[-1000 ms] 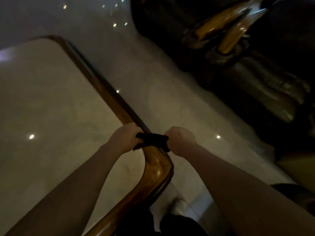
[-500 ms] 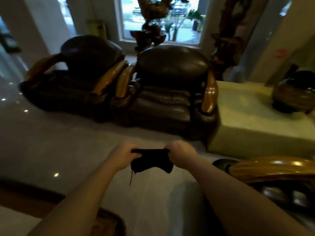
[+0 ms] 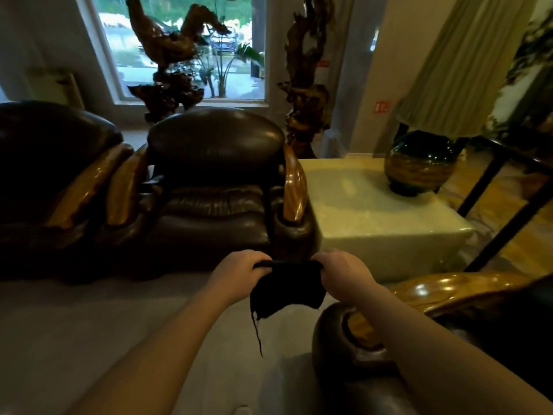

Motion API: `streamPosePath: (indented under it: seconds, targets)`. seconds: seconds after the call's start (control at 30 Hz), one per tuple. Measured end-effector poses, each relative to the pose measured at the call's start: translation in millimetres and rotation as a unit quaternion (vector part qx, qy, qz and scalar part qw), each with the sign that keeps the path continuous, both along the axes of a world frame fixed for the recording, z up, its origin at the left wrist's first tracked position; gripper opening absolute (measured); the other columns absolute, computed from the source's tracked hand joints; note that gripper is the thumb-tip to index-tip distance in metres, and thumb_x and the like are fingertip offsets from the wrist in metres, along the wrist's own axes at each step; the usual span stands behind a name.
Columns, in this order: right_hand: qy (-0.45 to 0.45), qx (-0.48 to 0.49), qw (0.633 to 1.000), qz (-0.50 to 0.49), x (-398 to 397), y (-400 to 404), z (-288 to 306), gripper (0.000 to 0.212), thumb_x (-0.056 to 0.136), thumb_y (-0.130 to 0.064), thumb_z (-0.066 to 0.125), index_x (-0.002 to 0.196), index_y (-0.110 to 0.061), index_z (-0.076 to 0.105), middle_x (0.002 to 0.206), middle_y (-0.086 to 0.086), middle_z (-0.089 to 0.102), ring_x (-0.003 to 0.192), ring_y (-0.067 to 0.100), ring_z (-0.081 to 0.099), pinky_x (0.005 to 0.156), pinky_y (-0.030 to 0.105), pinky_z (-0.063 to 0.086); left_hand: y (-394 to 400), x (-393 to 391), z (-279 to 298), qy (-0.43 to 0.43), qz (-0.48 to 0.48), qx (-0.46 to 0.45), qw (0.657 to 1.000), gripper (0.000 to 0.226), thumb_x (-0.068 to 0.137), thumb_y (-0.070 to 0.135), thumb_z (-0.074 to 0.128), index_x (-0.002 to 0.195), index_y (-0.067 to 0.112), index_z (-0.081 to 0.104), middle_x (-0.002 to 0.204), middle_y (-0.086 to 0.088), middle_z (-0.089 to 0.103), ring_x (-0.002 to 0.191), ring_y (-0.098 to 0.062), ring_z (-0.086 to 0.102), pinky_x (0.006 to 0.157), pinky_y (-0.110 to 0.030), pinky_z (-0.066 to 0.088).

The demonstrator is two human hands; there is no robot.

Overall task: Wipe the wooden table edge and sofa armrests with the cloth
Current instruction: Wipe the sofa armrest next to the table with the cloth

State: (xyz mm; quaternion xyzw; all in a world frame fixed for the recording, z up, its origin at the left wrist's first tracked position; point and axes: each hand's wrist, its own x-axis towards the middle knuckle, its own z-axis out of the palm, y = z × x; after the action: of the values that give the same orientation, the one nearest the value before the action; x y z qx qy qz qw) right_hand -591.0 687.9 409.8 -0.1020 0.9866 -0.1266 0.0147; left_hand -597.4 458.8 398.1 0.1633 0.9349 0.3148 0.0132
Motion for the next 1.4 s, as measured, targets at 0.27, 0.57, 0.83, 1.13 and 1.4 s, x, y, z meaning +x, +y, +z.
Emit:
streamPosePath:
  seconds: [0.27,0.57,0.83,1.13,1.4]
  targets:
    - [0.016,0.015,0.999,-0.039,-134.1,-5.4,3.5,0.025,0.087,-0.015,0.049,0.108,-0.019,0.061,0.102,0.004,0.058,0.093,0.029,0.059,0.068,0.033,0.042,-5.1,-158.4,-1.6,0.008,-0.029,0.033,0.999,0.023,0.089,0.031,0.058,0.112,0.030,0.064,0.102,0.012,0.062,0.092,-0.004,0.055,0.070,-0.014,0.039]
    - [0.022,-0.004,0.996,-0.085,-262.2,-8.9,6.4,0.029,0.083,-0.018,0.046,0.105,-0.022,0.065,0.099,0.003,0.059,0.090,0.026,0.058,0.070,0.033,0.046,-2.0,-287.1,-5.7,-0.015,-0.012,0.096,0.995,0.015,0.090,0.032,0.057,0.102,0.035,0.066,0.092,0.018,0.060,0.082,0.003,0.055,0.067,-0.017,0.046]
    - [0.018,-0.012,0.995,-0.093,-390.4,19.1,-26.7,0.021,0.083,-0.017,0.046,0.096,-0.018,0.062,0.096,0.004,0.058,0.089,0.027,0.059,0.068,0.032,0.044,27.8,-408.7,-32.4,-0.076,-0.005,0.090,0.993,0.015,0.091,0.033,0.055,0.104,0.037,0.063,0.093,0.018,0.060,0.085,0.002,0.057,0.071,-0.020,0.050]
    - [-0.024,-0.040,0.995,-0.092,-547.3,66.4,-34.5,0.030,0.085,-0.016,0.046,0.107,-0.022,0.065,0.101,0.002,0.060,0.093,0.023,0.058,0.076,0.037,0.050,84.5,-545.4,-40.2,-0.089,0.044,0.086,0.991,0.021,0.093,0.030,0.054,0.111,0.028,0.064,0.103,0.010,0.061,0.092,-0.005,0.057,0.080,-0.027,0.053]
    - [-0.079,-0.031,0.992,-0.097,-663.9,85.0,-70.3,0.031,0.084,-0.016,0.044,0.106,-0.023,0.065,0.097,-0.001,0.057,0.091,0.022,0.057,0.074,0.033,0.048,101.3,-664.9,-85.6,-0.145,0.030,0.087,0.985,0.016,0.092,0.031,0.055,0.106,0.034,0.063,0.099,0.015,0.059,0.089,-0.002,0.057,0.077,-0.024,0.053]
